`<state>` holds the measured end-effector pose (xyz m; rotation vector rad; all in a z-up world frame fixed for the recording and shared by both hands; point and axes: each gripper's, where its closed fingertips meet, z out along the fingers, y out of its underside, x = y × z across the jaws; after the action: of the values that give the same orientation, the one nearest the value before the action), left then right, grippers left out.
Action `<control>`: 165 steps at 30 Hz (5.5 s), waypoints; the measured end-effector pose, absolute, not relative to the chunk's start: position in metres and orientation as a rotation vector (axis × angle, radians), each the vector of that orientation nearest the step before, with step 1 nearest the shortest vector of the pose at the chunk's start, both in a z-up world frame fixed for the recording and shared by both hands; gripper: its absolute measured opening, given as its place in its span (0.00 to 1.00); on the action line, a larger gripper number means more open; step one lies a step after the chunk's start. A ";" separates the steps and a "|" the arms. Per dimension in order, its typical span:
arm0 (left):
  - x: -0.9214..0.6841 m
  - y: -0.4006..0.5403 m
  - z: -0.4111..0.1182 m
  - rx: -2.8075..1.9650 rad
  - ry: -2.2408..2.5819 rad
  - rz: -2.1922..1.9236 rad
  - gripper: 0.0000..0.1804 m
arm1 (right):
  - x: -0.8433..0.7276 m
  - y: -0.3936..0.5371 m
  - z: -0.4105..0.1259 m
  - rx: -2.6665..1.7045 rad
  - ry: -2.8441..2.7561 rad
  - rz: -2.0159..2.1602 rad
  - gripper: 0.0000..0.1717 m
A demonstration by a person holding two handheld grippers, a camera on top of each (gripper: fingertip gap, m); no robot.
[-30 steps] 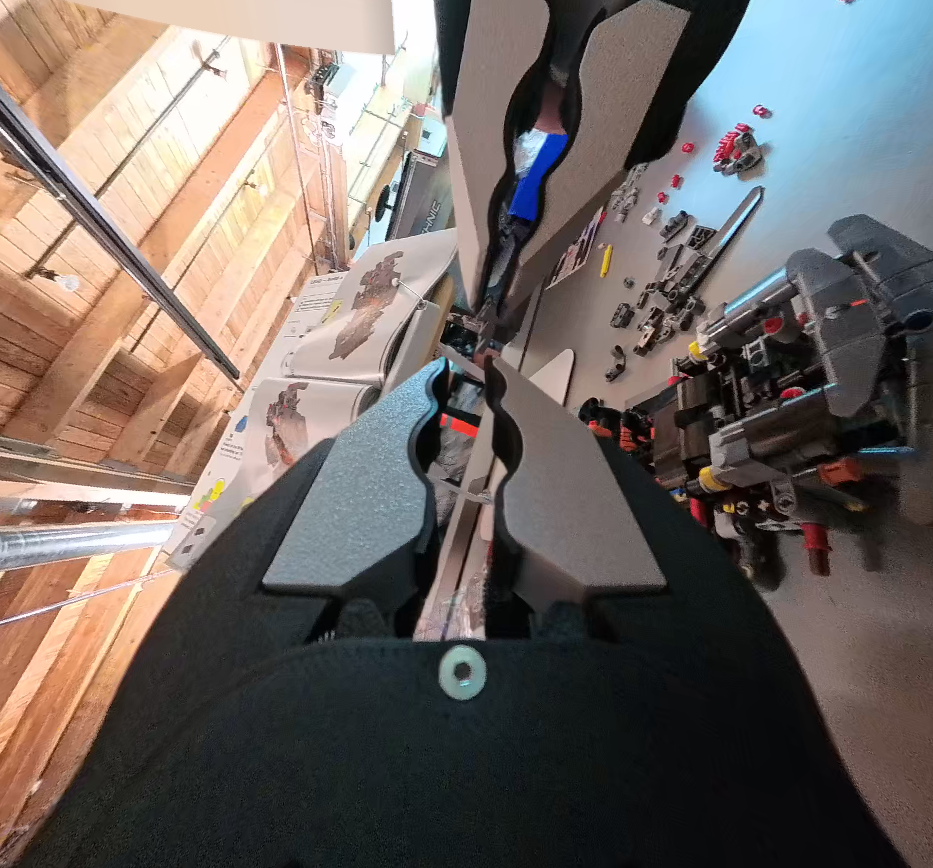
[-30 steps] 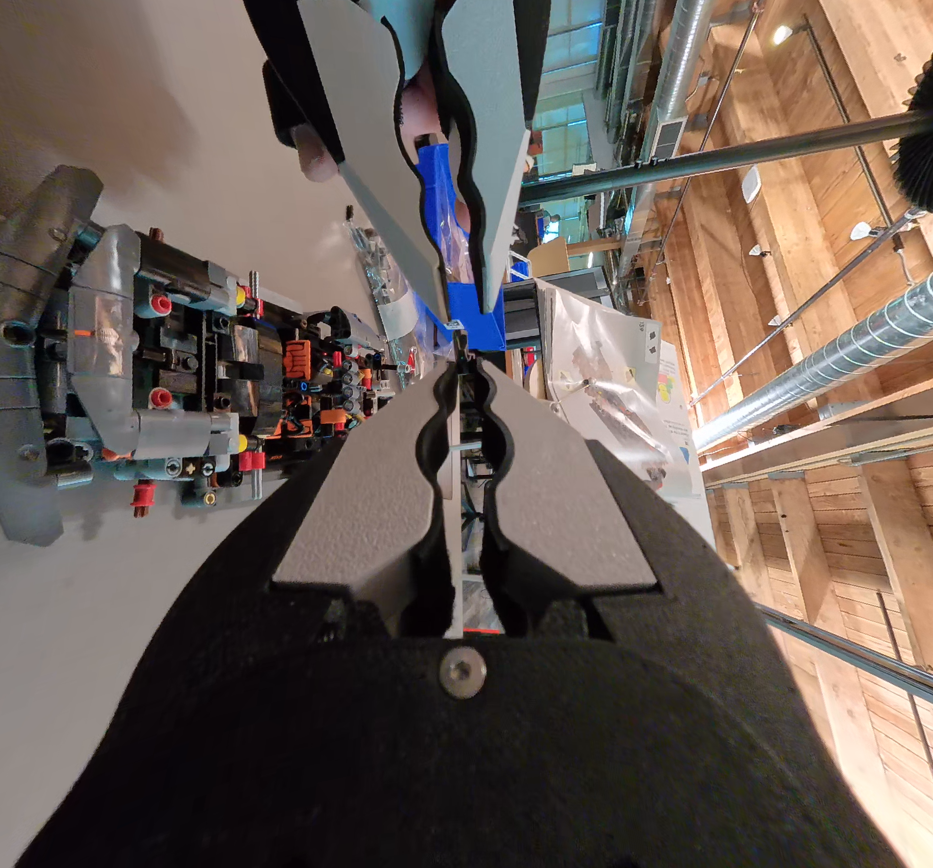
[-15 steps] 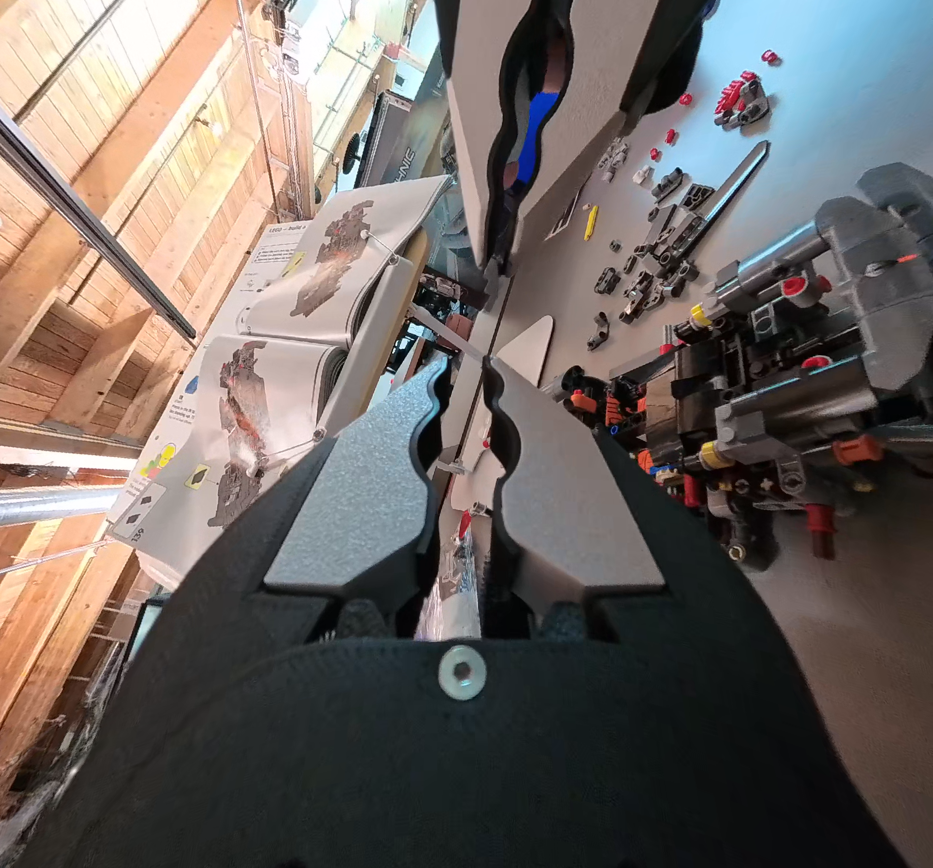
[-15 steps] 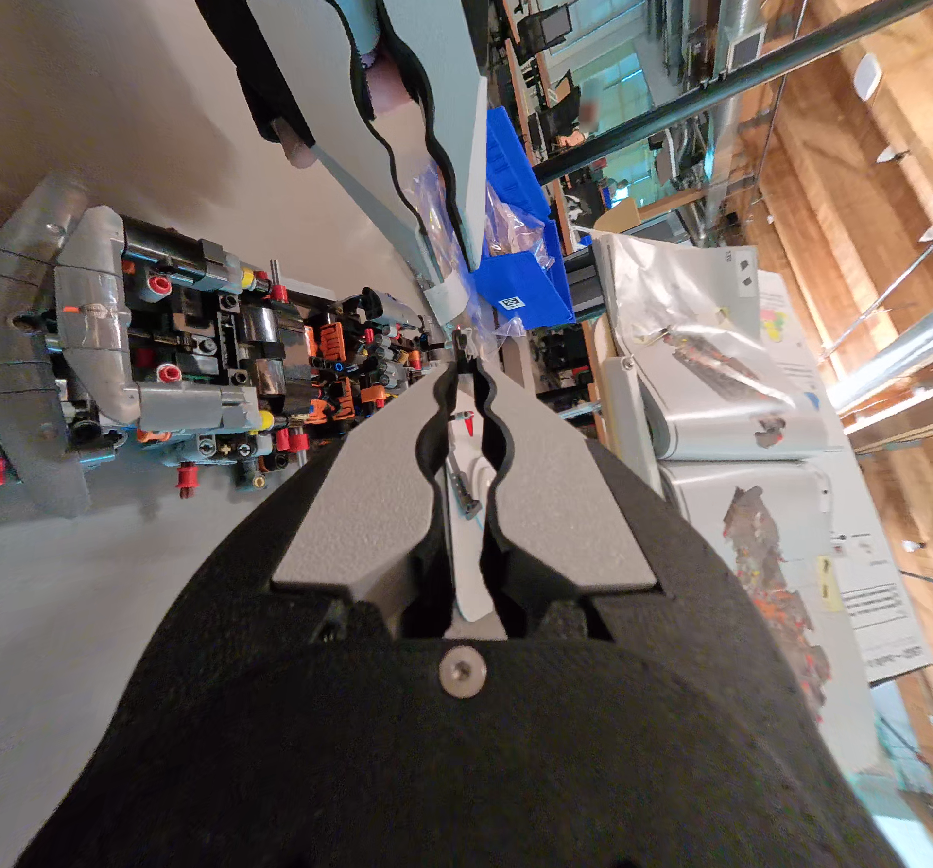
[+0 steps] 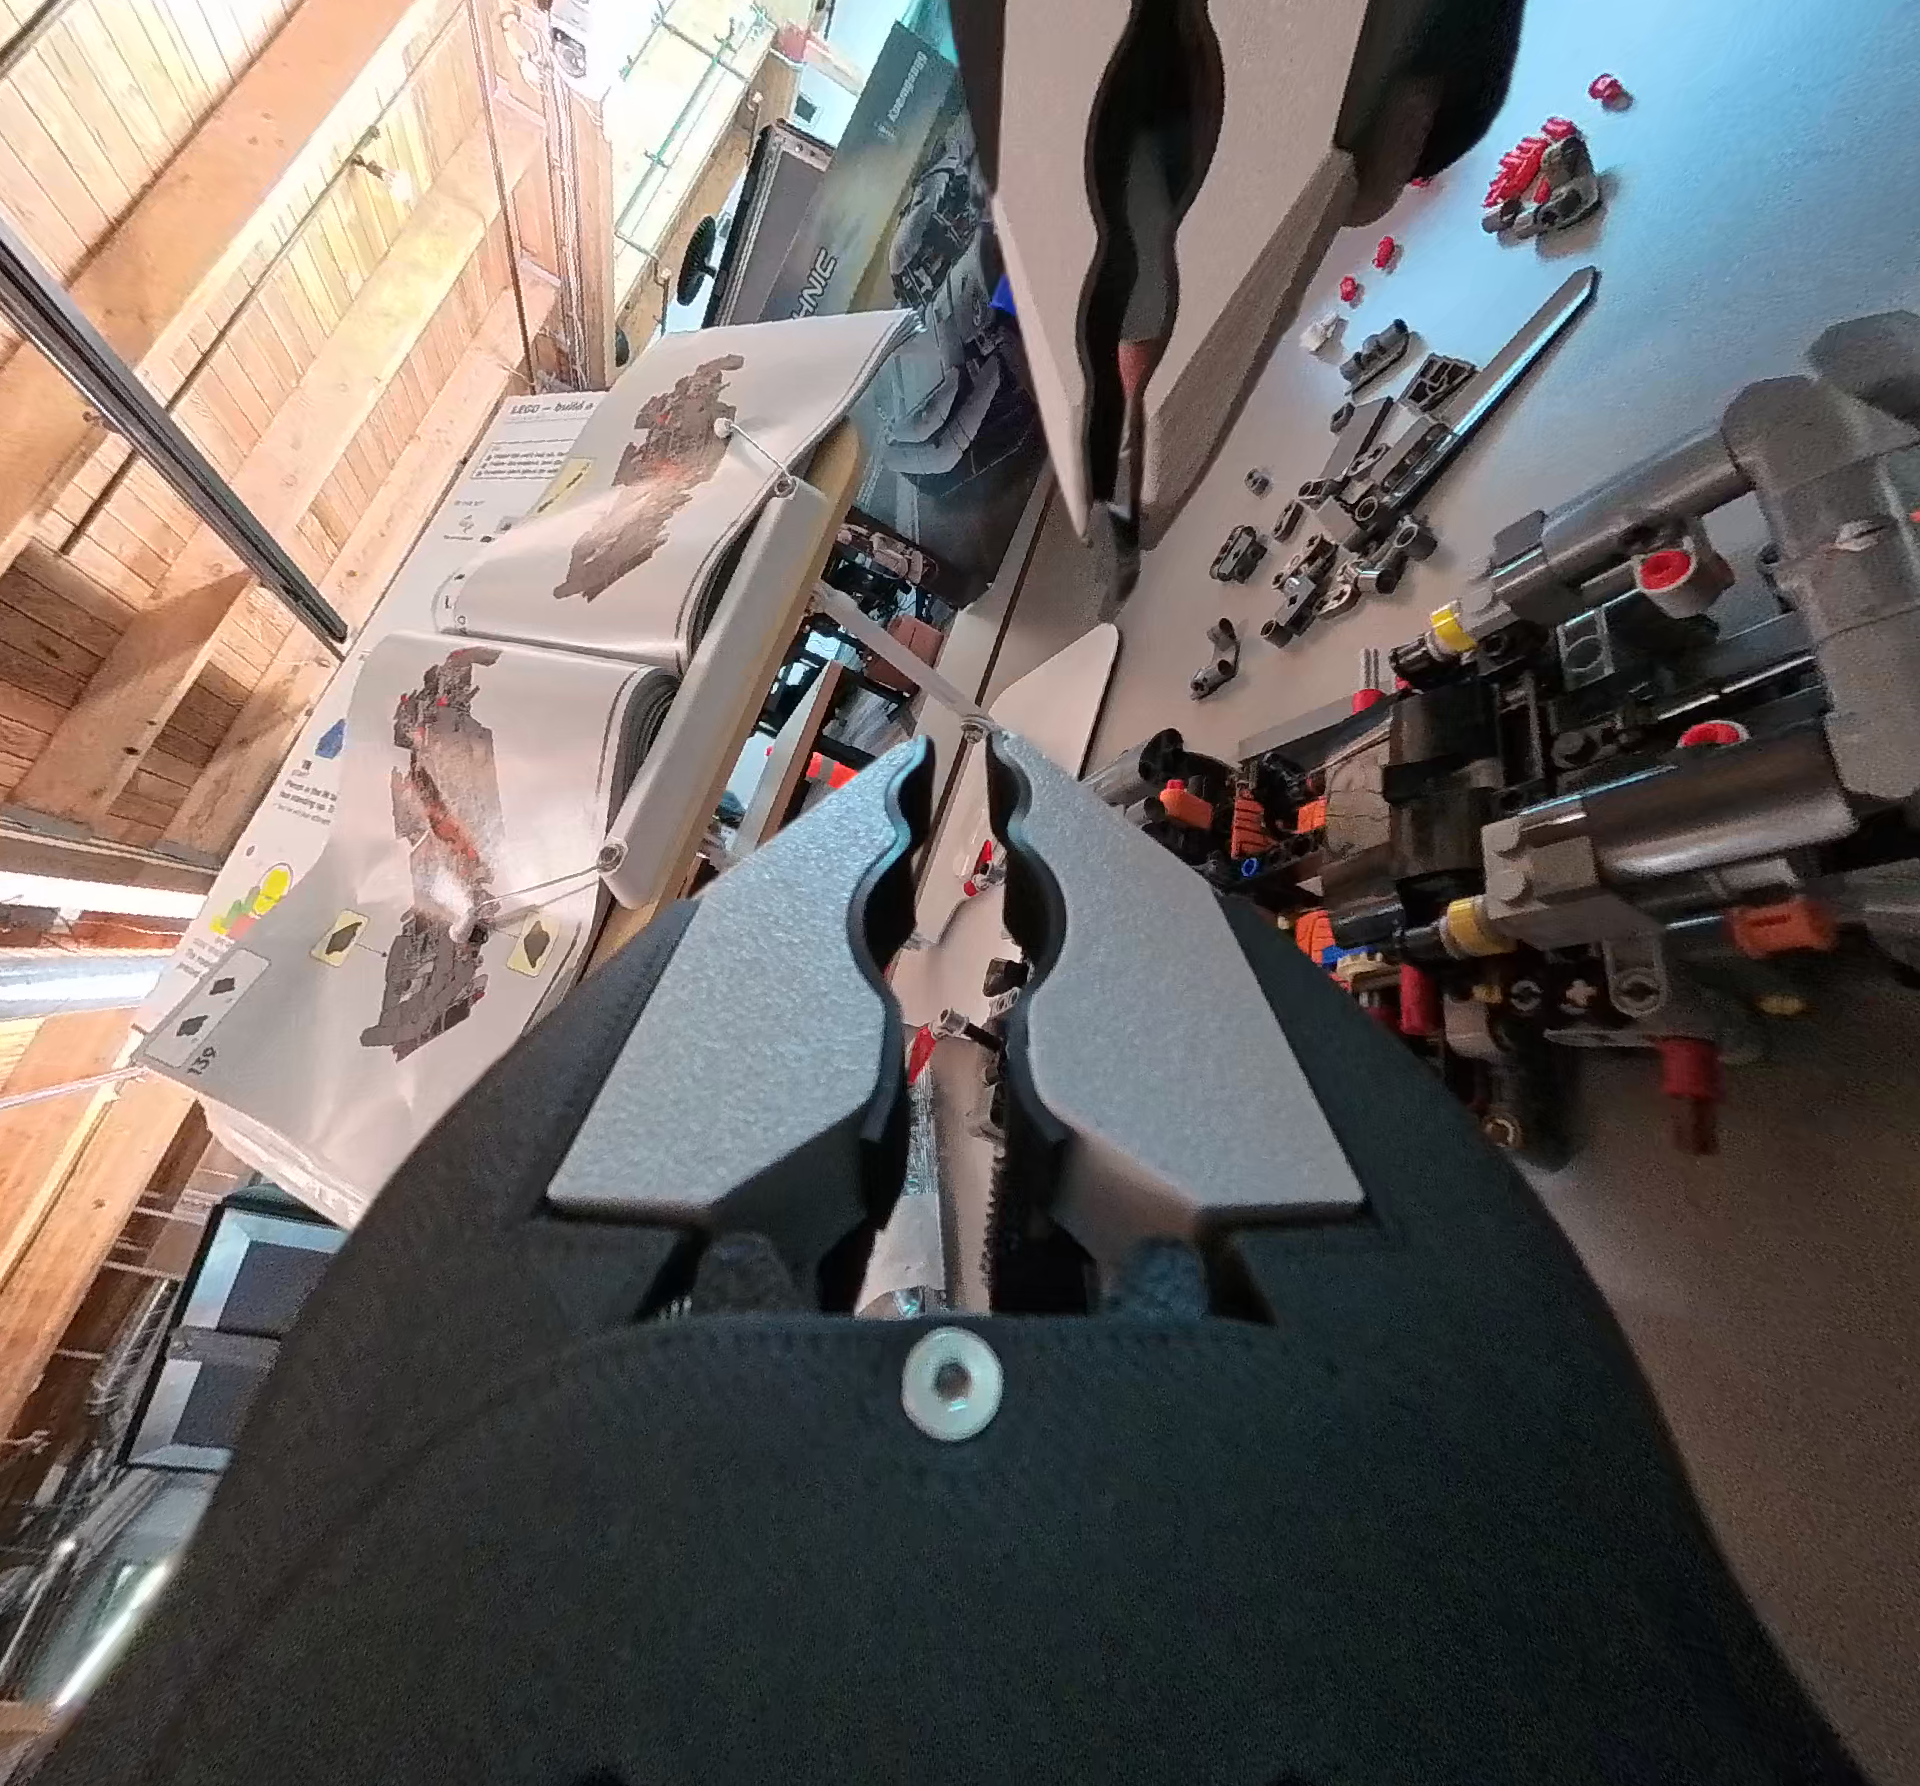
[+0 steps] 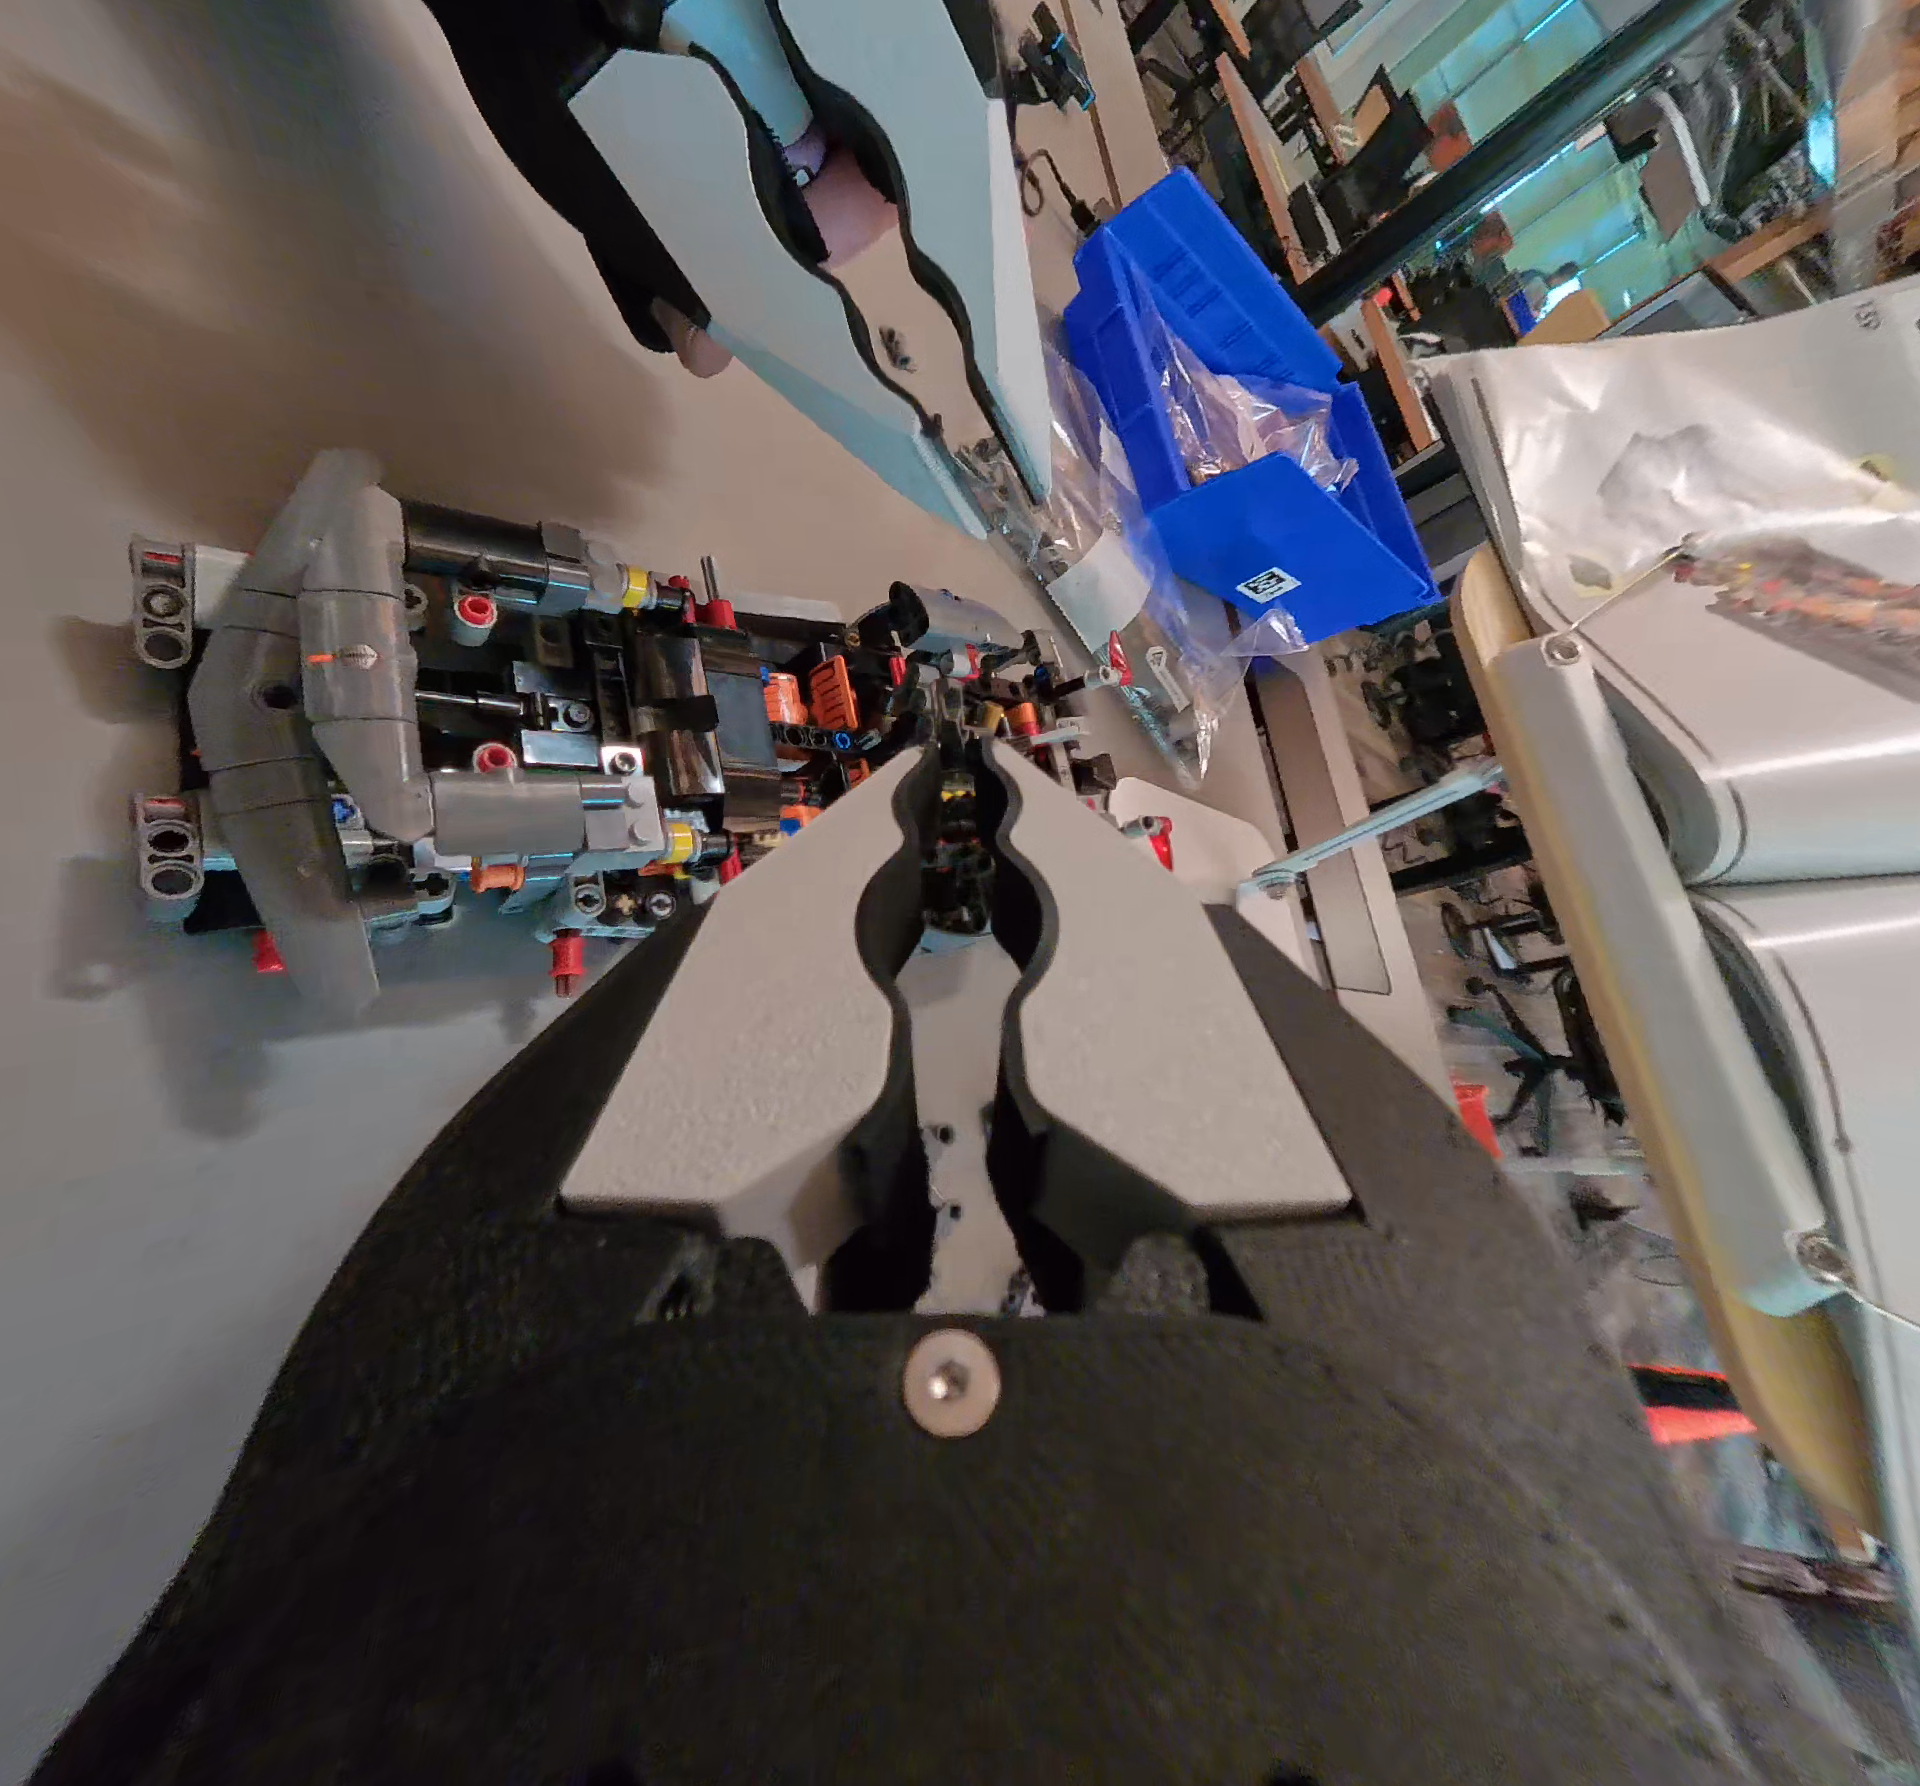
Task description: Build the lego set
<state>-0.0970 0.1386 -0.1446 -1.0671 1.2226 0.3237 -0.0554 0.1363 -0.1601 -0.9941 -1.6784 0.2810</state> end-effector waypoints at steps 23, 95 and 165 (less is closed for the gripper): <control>-0.100 0.145 -0.148 -1.110 1.210 0.306 0.04 | -0.041 0.133 -0.167 -1.266 -1.646 0.702 0.02; -0.090 0.113 -0.155 -1.494 1.162 -0.631 0.04 | -0.084 0.108 -0.174 -1.674 -2.109 1.019 0.01; -0.078 0.105 -0.164 -1.411 1.261 -0.475 0.04 | -0.034 0.106 -0.203 -1.990 -2.483 1.063 0.02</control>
<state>-0.0780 0.1054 -0.1642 -1.4108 1.2610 -0.4748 -0.0343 0.1062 -0.2033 -1.9895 -2.4825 1.0630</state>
